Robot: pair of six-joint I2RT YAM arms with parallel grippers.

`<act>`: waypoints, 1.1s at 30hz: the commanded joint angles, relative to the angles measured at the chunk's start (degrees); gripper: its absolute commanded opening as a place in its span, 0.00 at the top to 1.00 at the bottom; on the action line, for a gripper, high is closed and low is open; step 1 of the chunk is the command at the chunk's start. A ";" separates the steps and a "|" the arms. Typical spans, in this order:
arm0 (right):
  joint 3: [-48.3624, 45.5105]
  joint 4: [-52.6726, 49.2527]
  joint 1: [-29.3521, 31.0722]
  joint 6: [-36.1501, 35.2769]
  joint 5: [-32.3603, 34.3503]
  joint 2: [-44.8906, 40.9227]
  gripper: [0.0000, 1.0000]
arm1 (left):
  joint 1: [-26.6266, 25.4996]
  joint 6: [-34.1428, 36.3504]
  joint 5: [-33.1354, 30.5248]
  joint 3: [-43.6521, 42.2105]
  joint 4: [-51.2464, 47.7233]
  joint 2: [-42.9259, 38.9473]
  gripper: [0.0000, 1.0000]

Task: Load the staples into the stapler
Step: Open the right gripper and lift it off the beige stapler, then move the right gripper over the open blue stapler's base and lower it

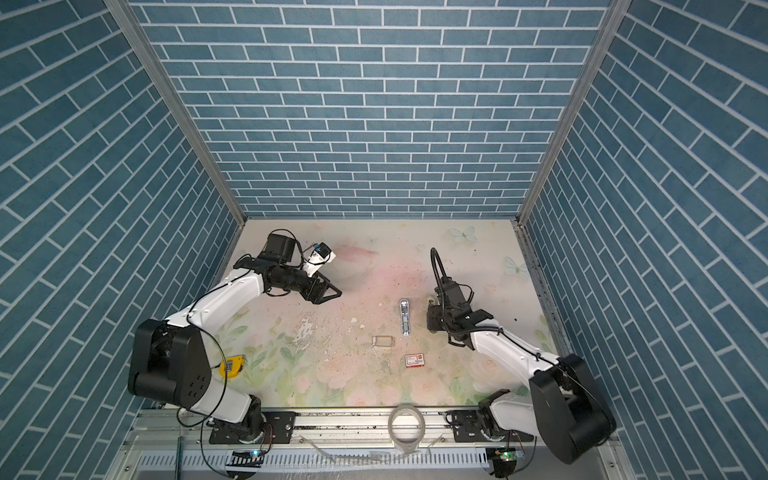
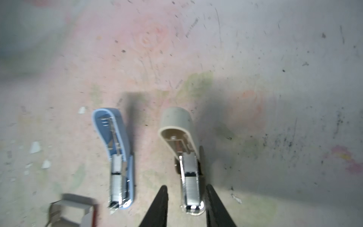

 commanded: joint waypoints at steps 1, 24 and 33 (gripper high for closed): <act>0.21 0.85 2.36 -0.92 -3.97 -3.72 0.64 | 0.07 3.55 -0.25 1.59 -3.16 -2.18 0.17; 7.60 1.83 13.51 1.51 0.85 15.33 0.58 | 3.00 12.89 6.05 3.47 -11.67 -4.23 0.13; 10.47 -1.35 13.73 0.10 3.56 19.46 0.58 | 3.25 12.87 6.69 2.17 -11.60 -4.49 0.13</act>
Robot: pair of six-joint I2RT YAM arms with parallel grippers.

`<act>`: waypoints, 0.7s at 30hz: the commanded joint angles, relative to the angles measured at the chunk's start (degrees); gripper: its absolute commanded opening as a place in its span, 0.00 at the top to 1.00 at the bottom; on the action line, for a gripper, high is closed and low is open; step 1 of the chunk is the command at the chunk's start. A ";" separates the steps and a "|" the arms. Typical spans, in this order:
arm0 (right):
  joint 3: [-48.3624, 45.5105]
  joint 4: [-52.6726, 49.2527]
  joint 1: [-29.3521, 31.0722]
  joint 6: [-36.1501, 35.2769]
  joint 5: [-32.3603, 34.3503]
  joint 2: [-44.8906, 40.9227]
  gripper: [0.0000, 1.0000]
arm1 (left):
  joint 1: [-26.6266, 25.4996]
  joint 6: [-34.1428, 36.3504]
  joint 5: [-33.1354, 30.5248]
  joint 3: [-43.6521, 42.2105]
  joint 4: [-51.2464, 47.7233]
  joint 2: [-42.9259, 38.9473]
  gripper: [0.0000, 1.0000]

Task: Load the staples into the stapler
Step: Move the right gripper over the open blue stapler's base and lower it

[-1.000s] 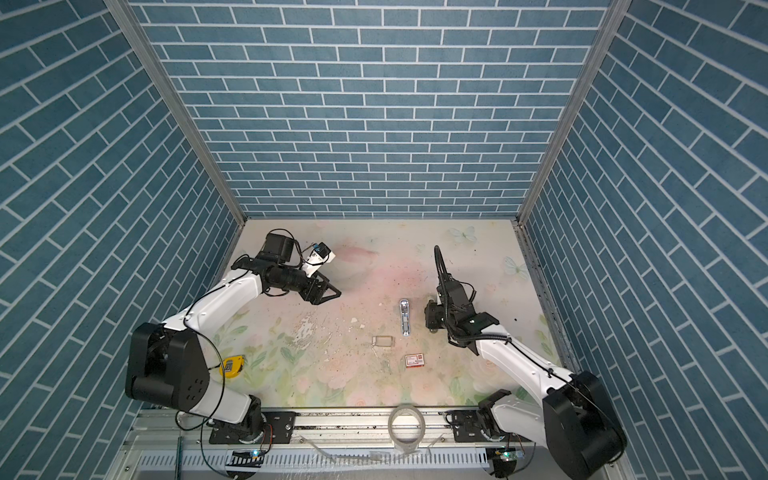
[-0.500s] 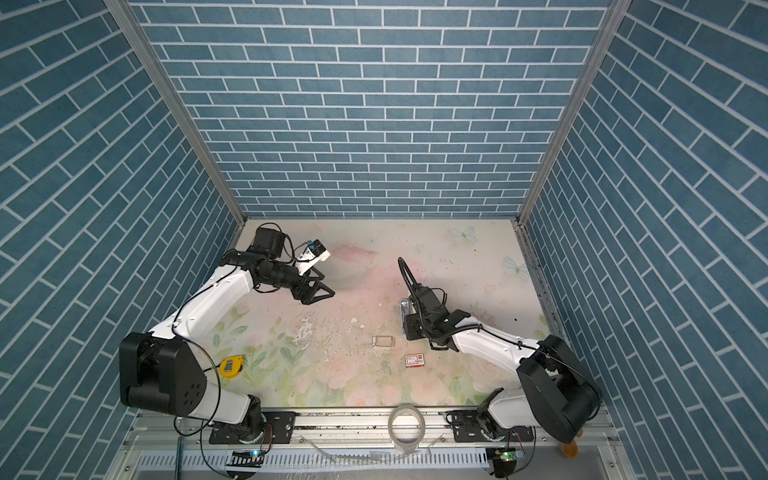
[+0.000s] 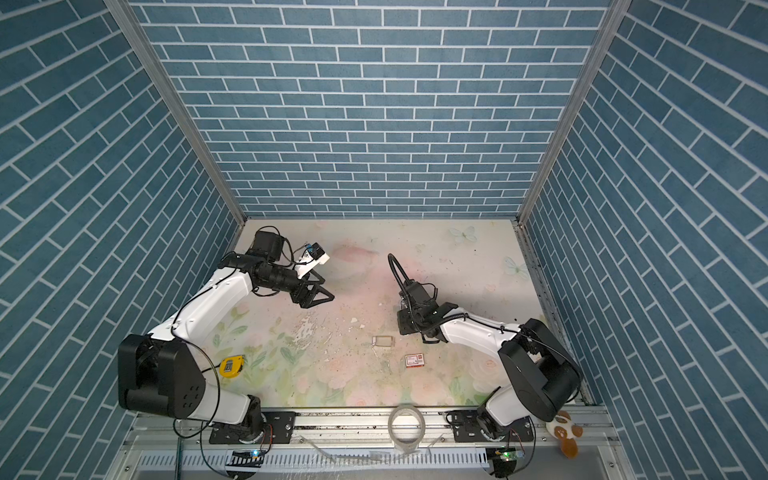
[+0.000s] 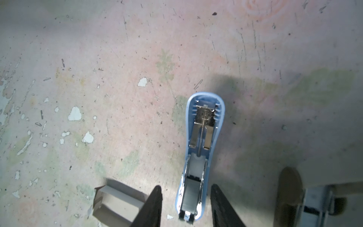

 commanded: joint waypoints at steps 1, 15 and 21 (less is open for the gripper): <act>1.73 -2.83 0.51 -1.00 2.50 2.24 0.58 | 0.55 0.85 1.34 -1.02 -0.97 -1.43 0.13; 4.46 -3.41 1.07 -5.01 2.17 7.39 0.71 | 0.99 0.65 1.62 -1.72 -1.19 -1.96 0.13; 7.16 -4.30 1.08 -8.31 1.71 10.53 0.78 | 1.67 0.52 1.42 -2.65 -1.33 -2.85 0.14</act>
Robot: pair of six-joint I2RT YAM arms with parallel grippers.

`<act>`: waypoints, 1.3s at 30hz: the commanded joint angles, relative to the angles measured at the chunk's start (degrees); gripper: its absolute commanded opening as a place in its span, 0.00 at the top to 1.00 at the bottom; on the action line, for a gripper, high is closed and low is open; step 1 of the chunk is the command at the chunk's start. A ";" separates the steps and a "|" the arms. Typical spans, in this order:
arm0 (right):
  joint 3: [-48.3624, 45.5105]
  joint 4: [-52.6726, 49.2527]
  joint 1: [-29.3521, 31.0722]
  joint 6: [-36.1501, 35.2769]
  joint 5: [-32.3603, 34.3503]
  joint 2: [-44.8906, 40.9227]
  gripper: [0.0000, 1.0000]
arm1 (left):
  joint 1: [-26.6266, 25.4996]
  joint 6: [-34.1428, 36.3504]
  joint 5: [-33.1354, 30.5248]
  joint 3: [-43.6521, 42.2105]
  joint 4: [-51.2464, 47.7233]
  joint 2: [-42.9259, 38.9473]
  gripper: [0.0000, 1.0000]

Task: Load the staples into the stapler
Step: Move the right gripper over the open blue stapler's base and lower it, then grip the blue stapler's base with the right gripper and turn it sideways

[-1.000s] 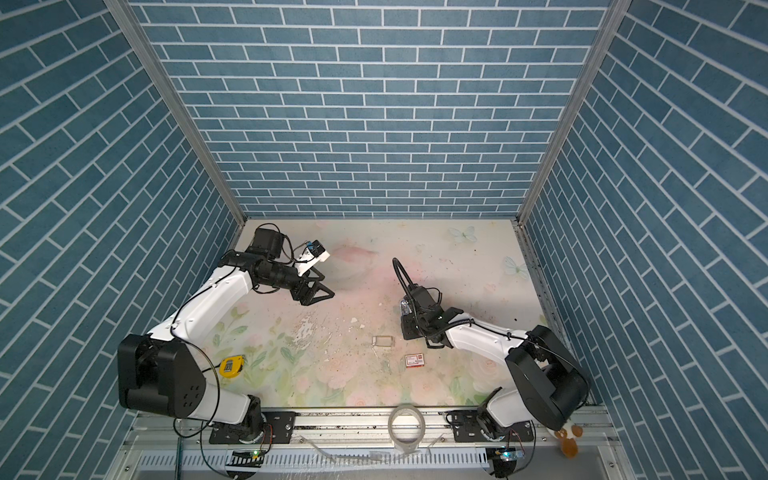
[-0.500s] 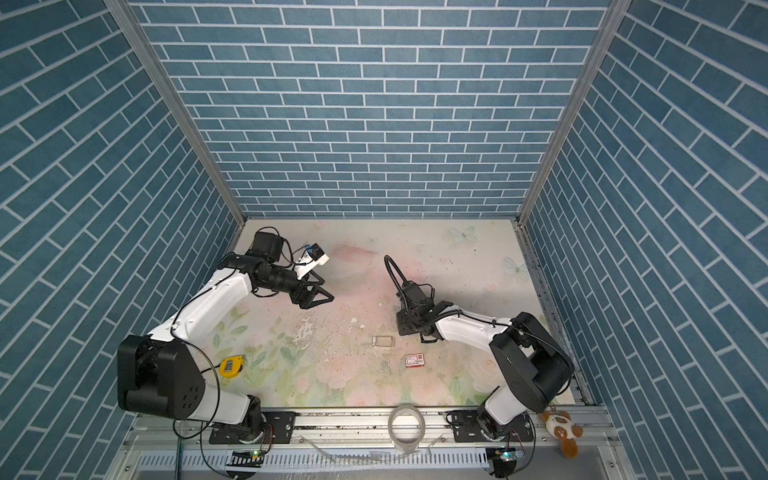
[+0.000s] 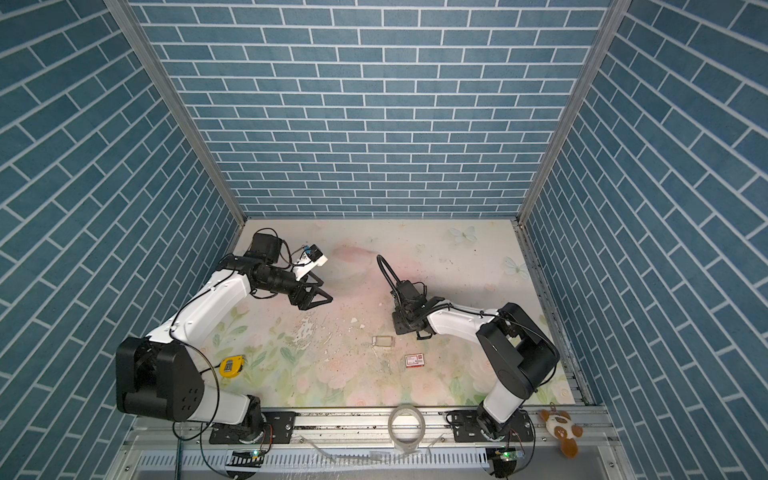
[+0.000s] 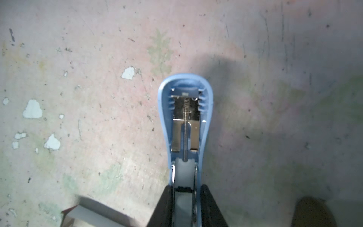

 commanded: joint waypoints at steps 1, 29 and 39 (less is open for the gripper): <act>1.57 -2.05 0.27 -4.08 0.27 2.35 0.79 | 0.97 0.36 1.11 -1.20 -0.96 -1.98 0.14; 15.33 -1.77 5.85 -15.70 -5.06 9.71 0.59 | 7.59 3.08 4.30 -3.21 -1.48 -3.25 0.14; 4.43 4.33 5.53 5.39 -3.10 -2.85 0.62 | 6.60 4.28 4.82 -0.79 0.63 0.38 0.15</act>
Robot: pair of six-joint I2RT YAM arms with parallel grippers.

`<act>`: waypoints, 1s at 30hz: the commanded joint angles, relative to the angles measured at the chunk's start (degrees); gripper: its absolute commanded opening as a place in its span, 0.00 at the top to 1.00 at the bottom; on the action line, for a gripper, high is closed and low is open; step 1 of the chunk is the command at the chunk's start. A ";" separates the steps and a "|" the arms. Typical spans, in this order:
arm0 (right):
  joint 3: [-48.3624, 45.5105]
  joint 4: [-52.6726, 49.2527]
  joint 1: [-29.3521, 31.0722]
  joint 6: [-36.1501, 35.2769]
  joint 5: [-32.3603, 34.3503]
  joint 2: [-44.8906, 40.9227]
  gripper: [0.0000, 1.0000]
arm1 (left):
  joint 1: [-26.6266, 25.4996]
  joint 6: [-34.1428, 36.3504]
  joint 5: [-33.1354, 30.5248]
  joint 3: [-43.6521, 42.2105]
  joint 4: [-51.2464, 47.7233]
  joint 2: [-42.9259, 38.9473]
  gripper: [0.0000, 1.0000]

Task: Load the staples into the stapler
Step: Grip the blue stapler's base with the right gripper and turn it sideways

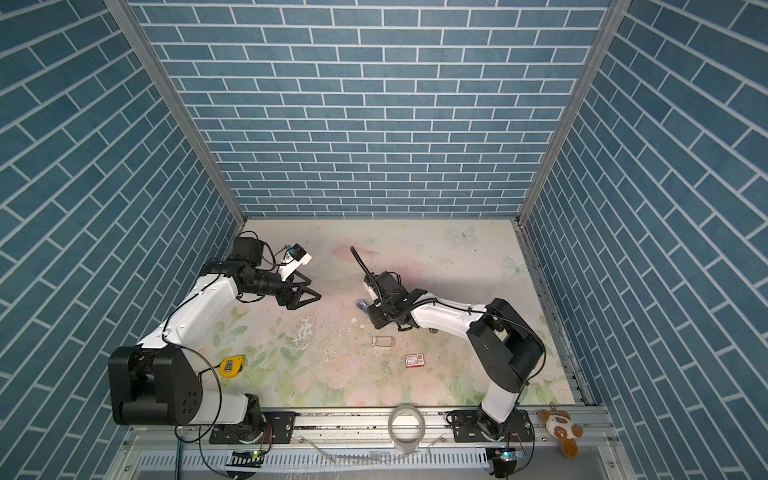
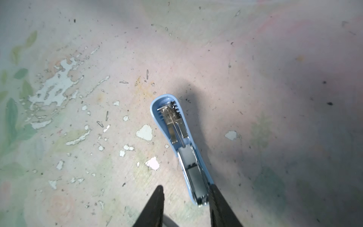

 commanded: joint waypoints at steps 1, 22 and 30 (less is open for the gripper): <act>-3.49 1.94 -0.33 13.59 1.32 -3.63 0.64 | -0.96 1.83 0.78 1.98 0.38 2.12 0.15; -1.59 1.99 0.09 37.99 4.16 2.68 0.73 | -7.56 -8.02 -6.96 4.24 10.56 9.23 0.20; -1.04 0.14 -0.22 38.32 5.60 4.02 0.76 | -7.65 -7.25 -6.30 1.61 11.42 7.52 0.20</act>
